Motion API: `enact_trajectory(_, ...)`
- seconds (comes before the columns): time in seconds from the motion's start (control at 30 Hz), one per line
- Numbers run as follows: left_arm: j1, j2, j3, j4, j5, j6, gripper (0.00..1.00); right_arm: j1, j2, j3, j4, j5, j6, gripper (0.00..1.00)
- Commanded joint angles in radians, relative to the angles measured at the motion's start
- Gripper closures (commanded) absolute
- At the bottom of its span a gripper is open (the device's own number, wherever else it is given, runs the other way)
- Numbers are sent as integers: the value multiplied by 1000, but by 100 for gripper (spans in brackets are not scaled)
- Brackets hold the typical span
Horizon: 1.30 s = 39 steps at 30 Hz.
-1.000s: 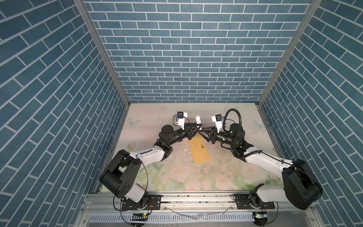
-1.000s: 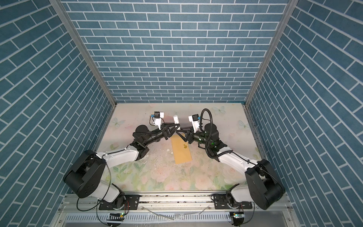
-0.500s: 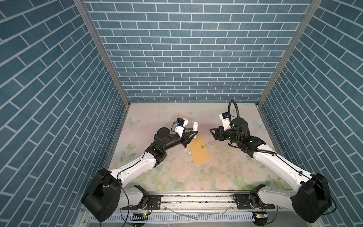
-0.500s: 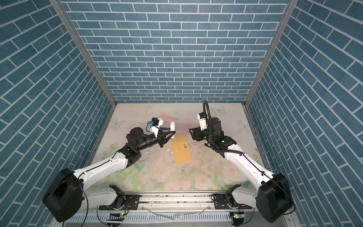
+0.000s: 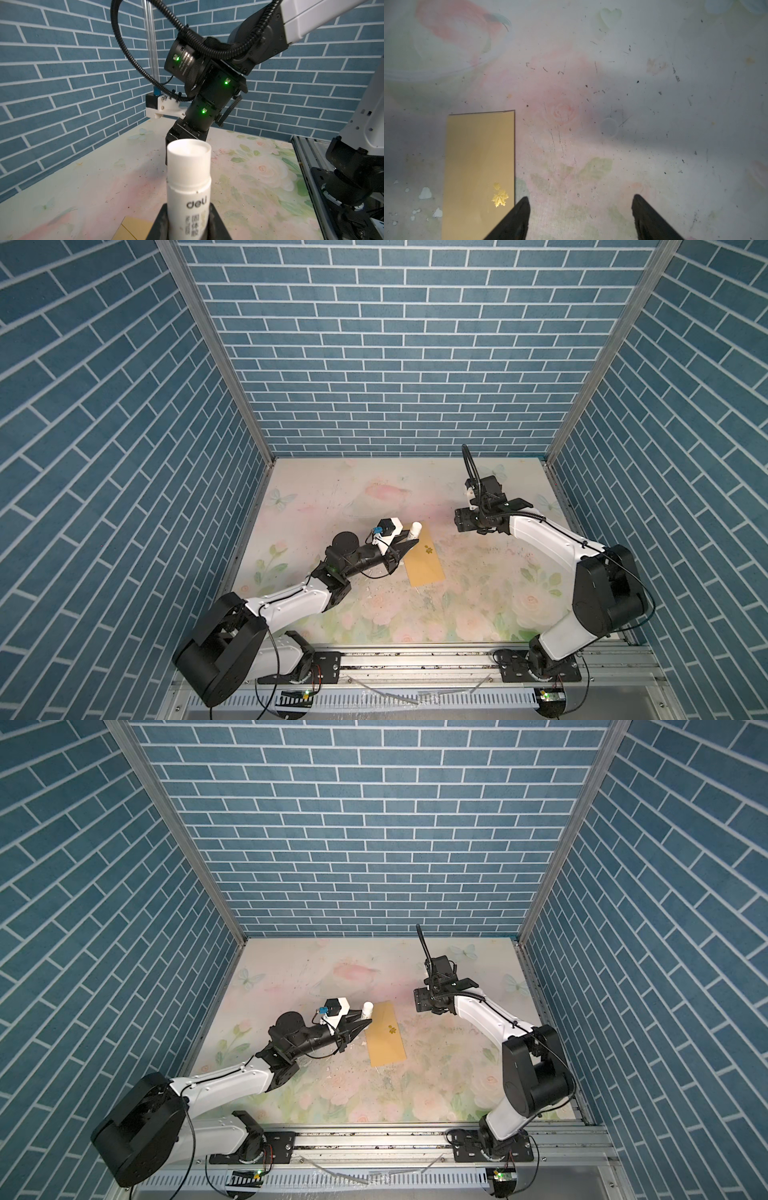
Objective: Place the letter into the envelope and seal it
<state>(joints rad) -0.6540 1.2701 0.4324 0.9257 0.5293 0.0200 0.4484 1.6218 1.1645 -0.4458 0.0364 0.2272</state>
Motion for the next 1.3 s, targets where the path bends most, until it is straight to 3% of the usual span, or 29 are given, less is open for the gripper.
enact_trajectory(0.0,-5,23,-26,161,27,40,100,-13,42,75,-54,16,-40,22)
enact_trajectory(0.4,-6,29,-27,158,28,38,100,-45,191,221,-85,5,-76,23)
enact_trajectory(0.7,-6,23,-27,136,15,28,100,-53,322,348,-161,53,-118,33)
enact_trajectory(1.27,-6,38,-21,137,11,18,100,-76,419,372,-155,53,-124,52)
